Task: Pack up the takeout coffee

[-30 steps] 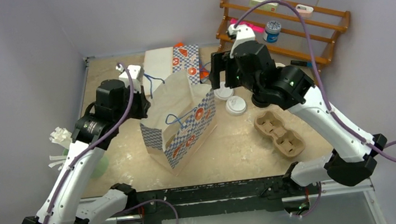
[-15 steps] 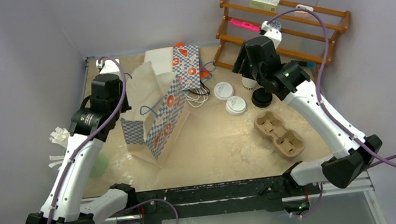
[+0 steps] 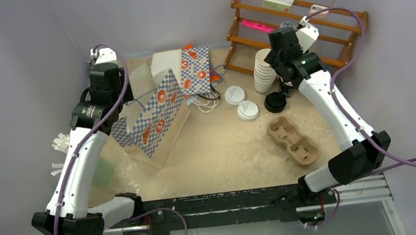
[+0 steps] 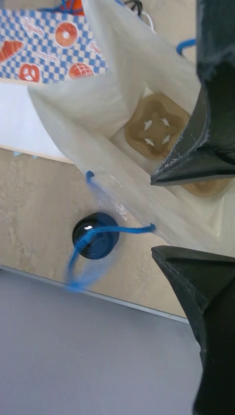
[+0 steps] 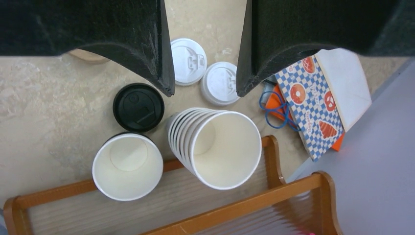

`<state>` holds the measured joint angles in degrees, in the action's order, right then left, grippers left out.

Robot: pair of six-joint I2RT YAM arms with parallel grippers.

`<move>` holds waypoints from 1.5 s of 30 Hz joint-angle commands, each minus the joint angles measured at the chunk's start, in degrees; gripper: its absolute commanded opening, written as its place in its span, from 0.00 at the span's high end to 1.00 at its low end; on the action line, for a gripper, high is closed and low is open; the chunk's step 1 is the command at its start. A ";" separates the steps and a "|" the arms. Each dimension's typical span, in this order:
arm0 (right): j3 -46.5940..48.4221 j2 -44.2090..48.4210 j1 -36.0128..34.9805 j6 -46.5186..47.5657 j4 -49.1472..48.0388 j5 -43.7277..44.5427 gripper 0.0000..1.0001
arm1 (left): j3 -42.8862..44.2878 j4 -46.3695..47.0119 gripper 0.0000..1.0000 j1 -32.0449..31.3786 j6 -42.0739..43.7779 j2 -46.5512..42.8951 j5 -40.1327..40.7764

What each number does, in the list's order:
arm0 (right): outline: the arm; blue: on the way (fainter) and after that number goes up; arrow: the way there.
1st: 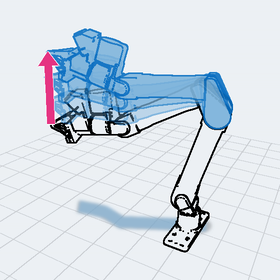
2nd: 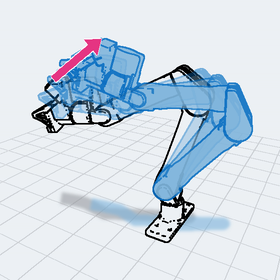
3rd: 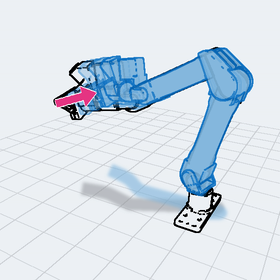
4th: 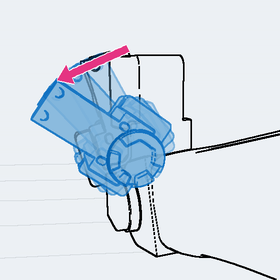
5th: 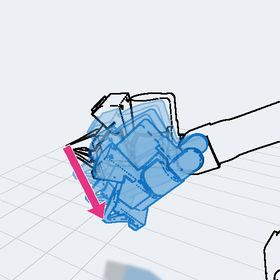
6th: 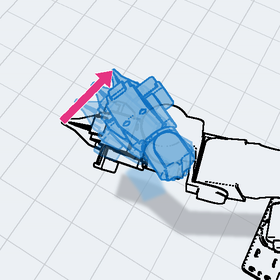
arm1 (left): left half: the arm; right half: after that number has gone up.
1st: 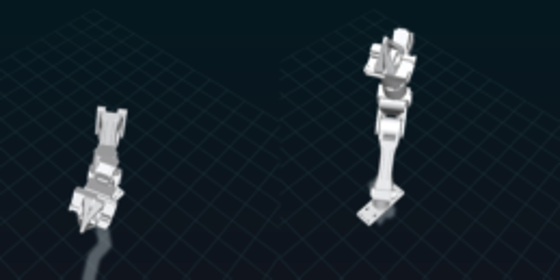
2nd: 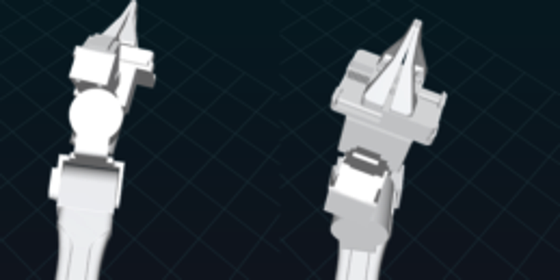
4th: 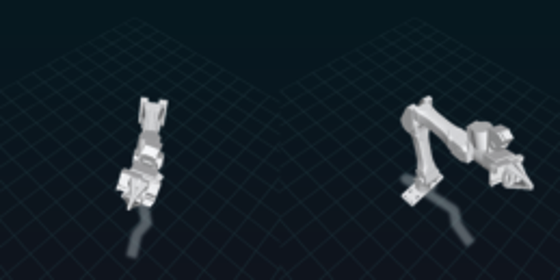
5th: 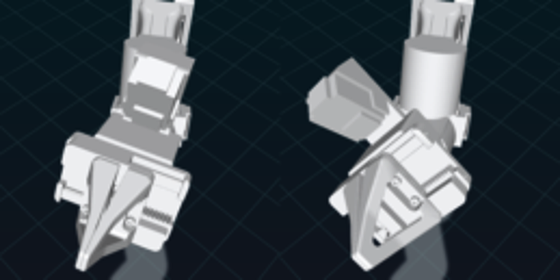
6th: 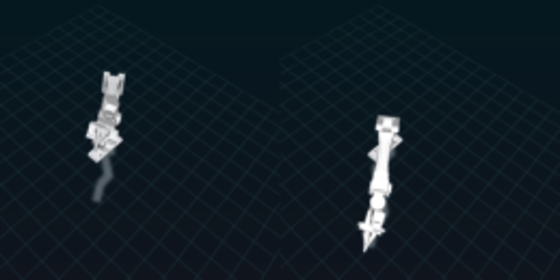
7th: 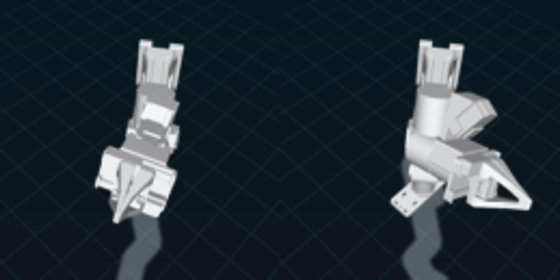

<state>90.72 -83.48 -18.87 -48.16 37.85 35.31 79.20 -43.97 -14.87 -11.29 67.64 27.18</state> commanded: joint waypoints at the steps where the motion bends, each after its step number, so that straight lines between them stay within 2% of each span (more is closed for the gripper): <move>1: -2.77 4.65 -0.20 -3.11 5.16 1.17 0.49 | 5.88 0.34 0.43 0.37 -0.48 -3.26 -1.73; 4: -8.89 9.46 -0.20 -4.89 8.62 0.51 0.49 | 8.63 -0.71 0.30 0.37 -0.40 -3.98 -4.35; 7: -15.47 13.51 -0.21 -8.97 13.87 -0.09 0.50 | 11.47 -0.92 0.28 0.37 0.25 -4.17 -10.14; 10: -22.04 17.39 -0.20 -15.52 19.68 1.77 0.56 | 13.16 2.11 0.21 0.37 0.27 -4.00 -23.32; 12: -27.53 20.35 -0.26 -16.19 18.49 2.31 0.55 | 13.79 5.05 0.20 0.24 -1.66 -3.06 -34.55; 14: -32.54 22.43 -0.20 -16.47 16.69 1.92 0.55 | 13.44 8.46 0.20 -1.46 -3.75 -1.67 -39.33; 15: -34.23 22.90 -0.16 -17.13 16.43 1.31 0.55 | 13.10 9.76 0.20 -3.76 -4.13 -1.04 -39.01; 18: -38.58 22.85 -0.13 -21.07 16.82 -0.57 0.56 | 13.07 11.20 0.20 -13.61 -2.44 2.12 -30.63; 20: -41.97 23.07 -0.08 -22.85 15.72 -2.21 0.55 | 12.26 12.92 0.20 -16.08 -2.21 4.24 -30.19; 28: -48.24 21.13 1.49 -25.41 10.39 -3.41 0.50 | 5.18 22.12 0.20 -18.36 -4.00 6.46 -33.73; 32: -48.11 17.24 5.82 -26.43 8.78 -2.50 0.47 | 4.73 23.02 0.20 -19.04 -4.15 7.64 -35.57; 34: -48.36 15.68 8.53 -28.24 8.29 0.52 0.49 | 3.96 23.74 0.20 -19.19 -4.39 7.70 -36.33; 39: -47.23 11.79 18.42 -27.63 4.94 0.81 0.66 | 2.10 24.68 0.20 -19.34 -4.71 7.53 -37.02; 42: -44.85 8.93 24.98 -28.05 5.89 3.78 0.68 | 1.69 24.09 0.20 -19.40 -4.41 7.54 -37.11; 44: -42.93 7.95 27.92 -28.33 6.65 5.45 0.63 | 1.30 23.87 0.20 -19.36 -4.12 7.51 -37.03; 45: -42.07 7.83 28.52 -26.68 5.89 5.27 0.55 | 1.03 23.86 0.20 -19.33 -4.02 7.51 -36.90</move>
<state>45.91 -73.65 5.26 -74.15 42.83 34.54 80.84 -22.33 -33.93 -14.61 75.42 -8.82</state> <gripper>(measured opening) 0.417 0.800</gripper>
